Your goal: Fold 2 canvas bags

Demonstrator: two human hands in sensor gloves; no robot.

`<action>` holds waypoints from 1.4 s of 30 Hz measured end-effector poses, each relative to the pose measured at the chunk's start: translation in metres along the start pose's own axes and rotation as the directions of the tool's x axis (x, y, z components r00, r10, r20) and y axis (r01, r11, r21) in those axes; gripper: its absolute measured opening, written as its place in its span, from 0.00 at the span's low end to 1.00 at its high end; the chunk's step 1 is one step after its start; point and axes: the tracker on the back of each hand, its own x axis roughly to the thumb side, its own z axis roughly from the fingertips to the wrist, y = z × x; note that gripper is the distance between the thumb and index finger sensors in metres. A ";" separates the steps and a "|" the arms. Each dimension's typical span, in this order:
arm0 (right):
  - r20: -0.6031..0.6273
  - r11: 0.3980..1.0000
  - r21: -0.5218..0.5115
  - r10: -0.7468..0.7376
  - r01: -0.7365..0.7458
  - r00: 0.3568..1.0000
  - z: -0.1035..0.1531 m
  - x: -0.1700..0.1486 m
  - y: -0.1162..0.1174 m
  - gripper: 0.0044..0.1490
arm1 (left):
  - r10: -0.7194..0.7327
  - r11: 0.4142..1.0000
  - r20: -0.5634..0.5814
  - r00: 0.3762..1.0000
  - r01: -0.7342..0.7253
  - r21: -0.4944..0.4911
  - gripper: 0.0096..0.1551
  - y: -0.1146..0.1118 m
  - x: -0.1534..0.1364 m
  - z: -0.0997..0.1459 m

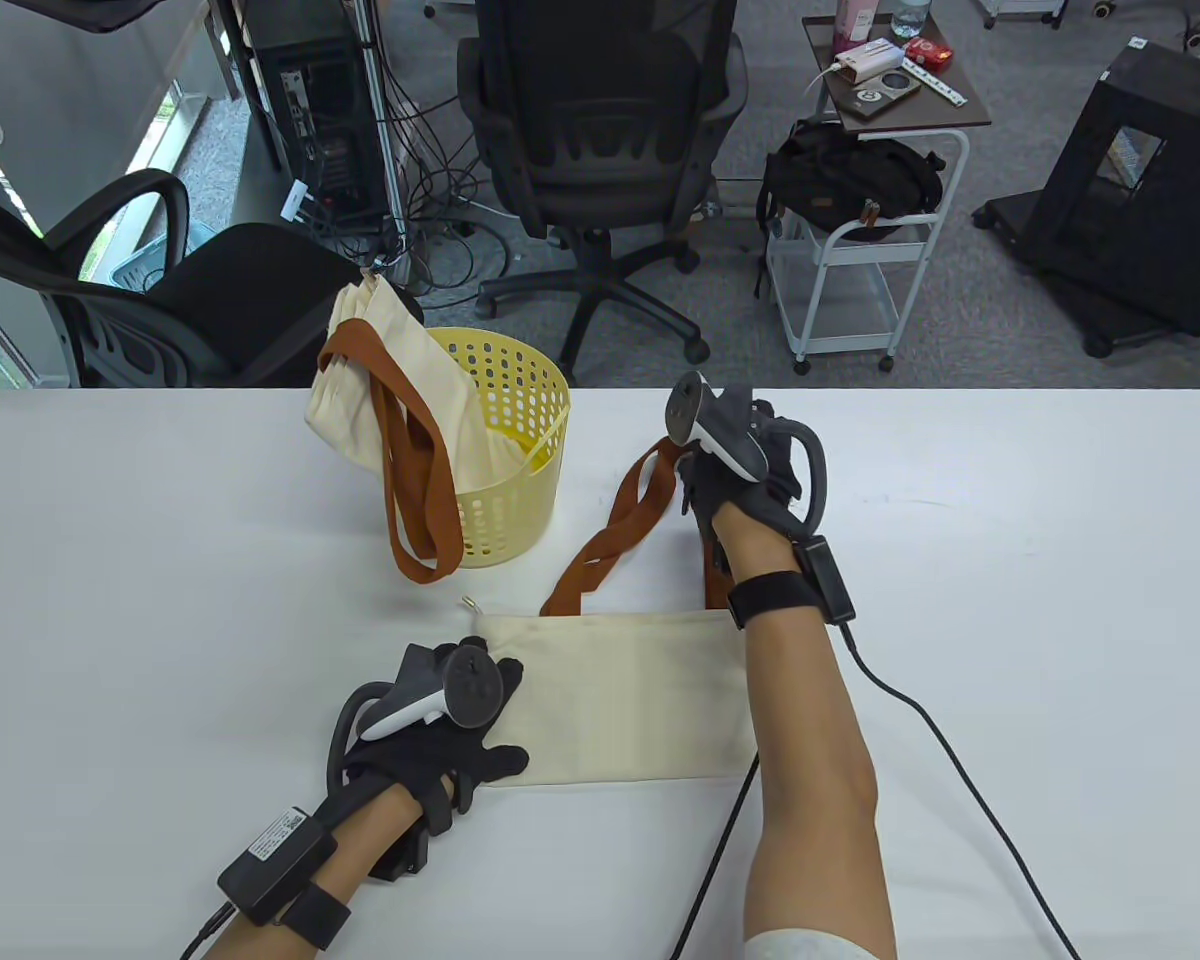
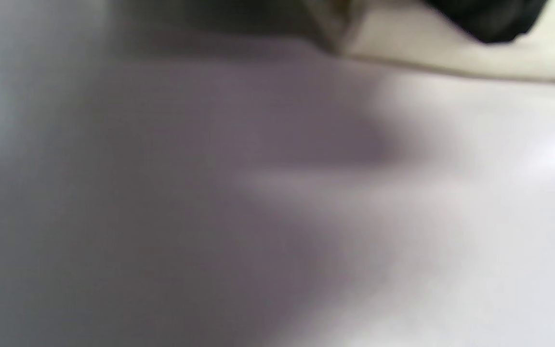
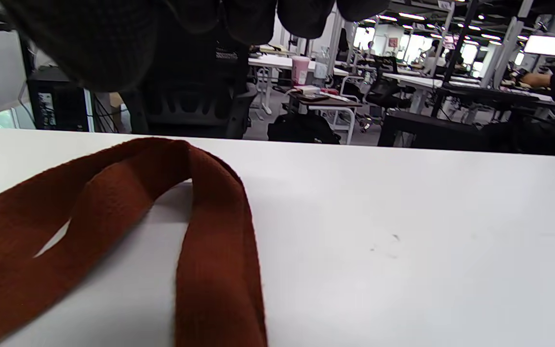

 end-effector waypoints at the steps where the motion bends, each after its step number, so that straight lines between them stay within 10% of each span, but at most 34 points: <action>1: -0.005 1.000 0.024 -0.018 0.018 1.000 -0.006 0.004 0.003 0.47 | 0.002 1.000 0.001 1.000 -0.002 0.000 0.55 0.000 0.000 0.000; 17: -0.019 0.972 0.226 0.076 -0.070 0.997 -0.068 0.036 0.064 0.47 | 0.016 1.000 0.019 1.000 -0.016 -0.010 0.54 -0.003 -0.002 -0.001; 30: 0.018 0.996 0.031 0.085 -0.086 0.996 -0.071 0.031 0.064 0.26 | 0.010 1.000 0.018 1.000 -0.010 -0.015 0.54 -0.004 -0.002 -0.001; 42: 0.270 0.980 -0.035 -0.178 0.195 0.946 0.016 -0.002 0.004 0.26 | 0.010 1.000 0.020 1.000 -0.010 -0.008 0.54 -0.005 -0.003 0.000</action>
